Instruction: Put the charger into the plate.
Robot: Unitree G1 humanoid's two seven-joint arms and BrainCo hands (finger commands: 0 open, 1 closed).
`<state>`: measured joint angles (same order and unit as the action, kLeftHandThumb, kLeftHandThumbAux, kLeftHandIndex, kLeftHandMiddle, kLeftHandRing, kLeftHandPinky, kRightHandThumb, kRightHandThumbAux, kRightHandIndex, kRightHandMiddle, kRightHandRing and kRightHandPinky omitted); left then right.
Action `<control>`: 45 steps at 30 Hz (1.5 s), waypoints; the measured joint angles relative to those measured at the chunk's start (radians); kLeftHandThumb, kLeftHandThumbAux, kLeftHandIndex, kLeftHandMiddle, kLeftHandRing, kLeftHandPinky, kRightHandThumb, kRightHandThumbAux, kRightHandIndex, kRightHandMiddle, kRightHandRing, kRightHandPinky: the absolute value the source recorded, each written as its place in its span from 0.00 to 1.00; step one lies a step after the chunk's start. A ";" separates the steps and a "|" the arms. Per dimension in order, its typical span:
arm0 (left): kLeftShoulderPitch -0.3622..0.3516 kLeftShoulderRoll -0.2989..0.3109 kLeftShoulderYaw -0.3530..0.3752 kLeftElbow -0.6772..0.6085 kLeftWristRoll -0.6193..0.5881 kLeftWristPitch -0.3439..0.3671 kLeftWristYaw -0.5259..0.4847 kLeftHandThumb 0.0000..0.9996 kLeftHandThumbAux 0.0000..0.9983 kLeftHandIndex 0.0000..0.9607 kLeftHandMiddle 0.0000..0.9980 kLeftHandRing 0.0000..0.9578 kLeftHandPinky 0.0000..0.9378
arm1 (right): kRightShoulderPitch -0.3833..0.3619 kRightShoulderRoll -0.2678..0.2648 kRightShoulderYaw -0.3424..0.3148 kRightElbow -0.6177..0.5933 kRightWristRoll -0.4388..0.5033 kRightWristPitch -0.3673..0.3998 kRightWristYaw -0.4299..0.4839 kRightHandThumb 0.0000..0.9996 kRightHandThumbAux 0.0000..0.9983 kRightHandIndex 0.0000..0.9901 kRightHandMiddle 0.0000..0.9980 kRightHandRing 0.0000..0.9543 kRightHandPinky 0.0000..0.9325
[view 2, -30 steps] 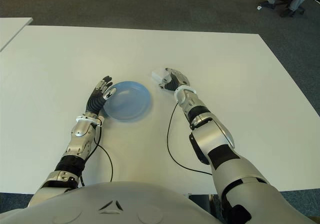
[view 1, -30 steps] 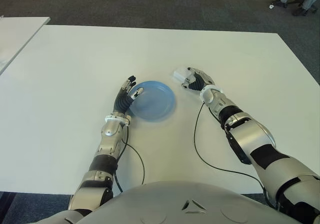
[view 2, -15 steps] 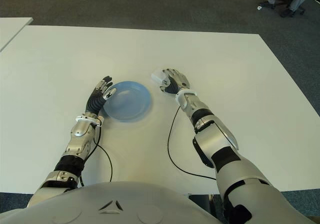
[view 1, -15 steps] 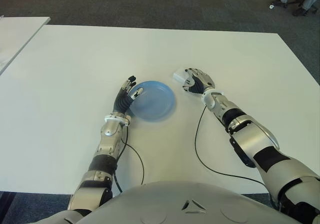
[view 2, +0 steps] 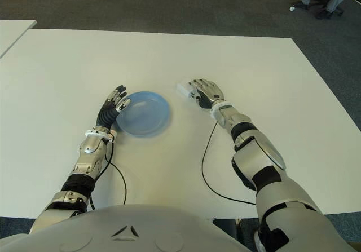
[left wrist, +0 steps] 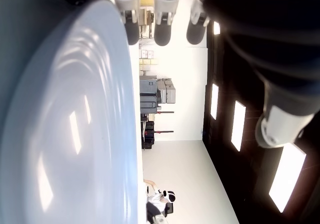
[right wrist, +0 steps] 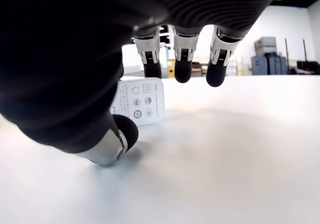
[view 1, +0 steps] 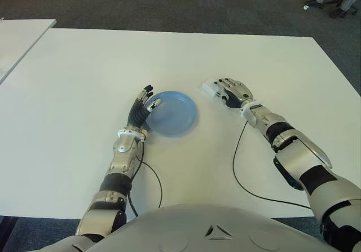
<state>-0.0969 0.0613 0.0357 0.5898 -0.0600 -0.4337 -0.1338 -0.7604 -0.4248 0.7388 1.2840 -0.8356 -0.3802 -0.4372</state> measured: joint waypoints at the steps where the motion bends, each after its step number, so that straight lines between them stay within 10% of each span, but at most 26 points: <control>1: 0.000 0.000 0.000 0.002 0.000 -0.002 0.000 0.00 0.51 0.01 0.04 0.03 0.02 | 0.000 -0.009 0.007 -0.003 -0.007 -0.007 -0.005 0.00 0.77 0.00 0.00 0.00 0.00; 24: -0.013 0.000 0.022 0.032 -0.004 -0.014 0.000 0.00 0.51 0.01 0.04 0.03 0.03 | 0.059 -0.239 0.099 -0.172 -0.103 -0.169 -0.057 0.00 0.75 0.00 0.00 0.00 0.00; 45: -0.029 -0.001 0.025 0.049 -0.012 -0.017 -0.010 0.00 0.50 0.01 0.04 0.03 0.03 | 0.190 -0.379 -0.011 -0.393 -0.054 -0.280 0.072 0.00 0.68 0.00 0.02 0.00 0.00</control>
<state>-0.1259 0.0605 0.0603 0.6385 -0.0719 -0.4505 -0.1437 -0.5707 -0.8034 0.7280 0.8915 -0.8896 -0.6597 -0.3654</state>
